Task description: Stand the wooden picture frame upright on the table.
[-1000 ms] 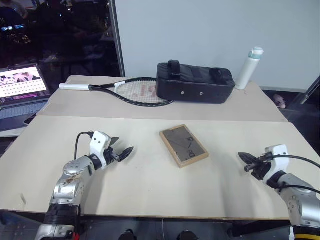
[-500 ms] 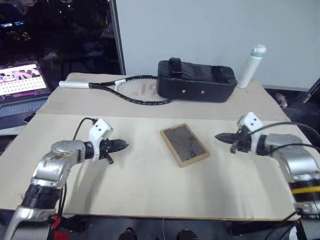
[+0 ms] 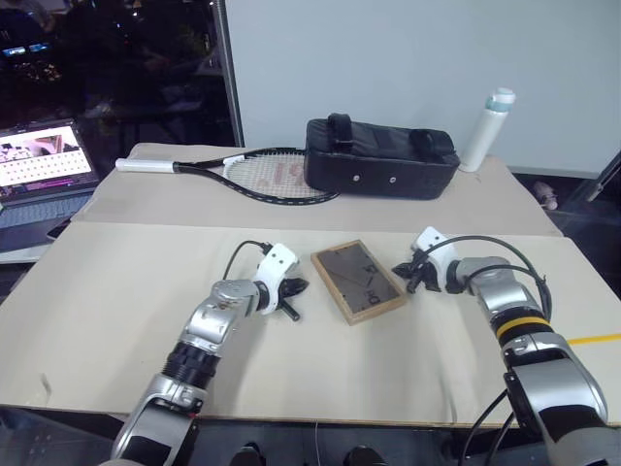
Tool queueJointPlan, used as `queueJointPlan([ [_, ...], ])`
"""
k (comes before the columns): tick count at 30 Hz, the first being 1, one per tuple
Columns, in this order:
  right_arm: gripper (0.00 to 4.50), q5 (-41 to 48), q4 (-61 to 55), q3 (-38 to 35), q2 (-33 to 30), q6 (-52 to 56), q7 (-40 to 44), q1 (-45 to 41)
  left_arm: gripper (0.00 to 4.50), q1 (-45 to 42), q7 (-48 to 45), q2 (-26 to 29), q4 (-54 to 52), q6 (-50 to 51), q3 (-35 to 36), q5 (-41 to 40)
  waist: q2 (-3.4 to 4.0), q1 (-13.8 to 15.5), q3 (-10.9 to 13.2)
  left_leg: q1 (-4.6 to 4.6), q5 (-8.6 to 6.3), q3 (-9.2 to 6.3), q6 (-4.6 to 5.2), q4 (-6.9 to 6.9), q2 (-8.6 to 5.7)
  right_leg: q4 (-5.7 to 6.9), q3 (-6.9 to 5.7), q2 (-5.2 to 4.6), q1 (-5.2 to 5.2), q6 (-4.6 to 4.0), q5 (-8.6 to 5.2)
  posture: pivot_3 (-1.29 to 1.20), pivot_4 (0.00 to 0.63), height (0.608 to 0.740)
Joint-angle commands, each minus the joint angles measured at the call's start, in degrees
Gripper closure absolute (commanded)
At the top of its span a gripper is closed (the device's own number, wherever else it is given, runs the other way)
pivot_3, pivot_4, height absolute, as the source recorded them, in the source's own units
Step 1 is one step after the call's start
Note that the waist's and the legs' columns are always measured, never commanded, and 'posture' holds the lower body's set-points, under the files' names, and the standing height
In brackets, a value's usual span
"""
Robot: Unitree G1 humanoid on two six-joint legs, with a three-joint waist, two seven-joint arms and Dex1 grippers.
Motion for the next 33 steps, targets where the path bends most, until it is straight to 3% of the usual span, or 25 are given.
queueJointPlan([
  [1,4.5,2.3,-9.2,0.9,1.2,2.7,5.0,4.5,4.48,1.4,-2.0,1.8,-2.7,1.9,-0.9,0.3,0.01,-0.4,0.0,0.1,0.0,-0.01,0.0,-0.05,0.01,0.01,0.0,0.01,0.1,-0.01,-0.01,0.0,0.15,0.72],
  [14,4.5,5.6,-41.7,2.0,1.9,20.9,3.7,17.2,4.48,10.6,-9.3,11.5,-11.9,9.3,-1.5,-1.6,0.05,-1.3,-0.1,0.5,-0.01,-0.02,-0.01,-0.02,0.03,0.04,0.0,0.01,0.48,0.07,-0.15,0.0,0.15,0.72],
  [21,4.5,3.8,-48.2,3.5,1.0,22.0,1.8,20.6,4.48,13.3,-8.1,14.1,-11.8,9.4,5.7,-3.9,0.05,-1.6,-0.1,0.55,-0.02,-0.01,0.0,-0.03,0.06,0.06,0.0,0.02,0.47,0.02,-0.2,0.0,0.15,0.72],
  [26,4.5,5.1,-46.5,0.7,-2.6,21.5,2.5,20.3,4.48,12.7,-1.7,16.8,-13.3,24.0,15.8,-7.8,0.04,-1.5,-0.1,0.55,-0.02,0.0,0.0,-0.02,0.07,0.07,0.0,0.02,0.47,0.02,-0.2,0.0,0.15,0.72],
  [30,4.5,6.2,-45.0,-1.5,-4.6,21.2,3.1,20.4,4.48,7.7,-6.3,18.0,-10.1,44.5,27.1,-20.5,0.03,-1.6,-0.1,0.58,-0.02,0.0,0.0,-0.03,0.07,0.11,0.0,0.02,0.44,0.0,-0.21,0.0,0.15,0.72],
  [33,4.5,6.9,-44.9,-2.1,-5.4,21.1,3.5,20.6,3.9,3.4,-7.1,17.3,-7.1,57.5,33.0,-28.8,0.0,-1.3,-0.1,0.49,-0.02,-0.01,0.0,-0.02,0.06,0.13,0.0,0.02,0.34,0.02,-0.23,0.0,0.15,0.72],
])
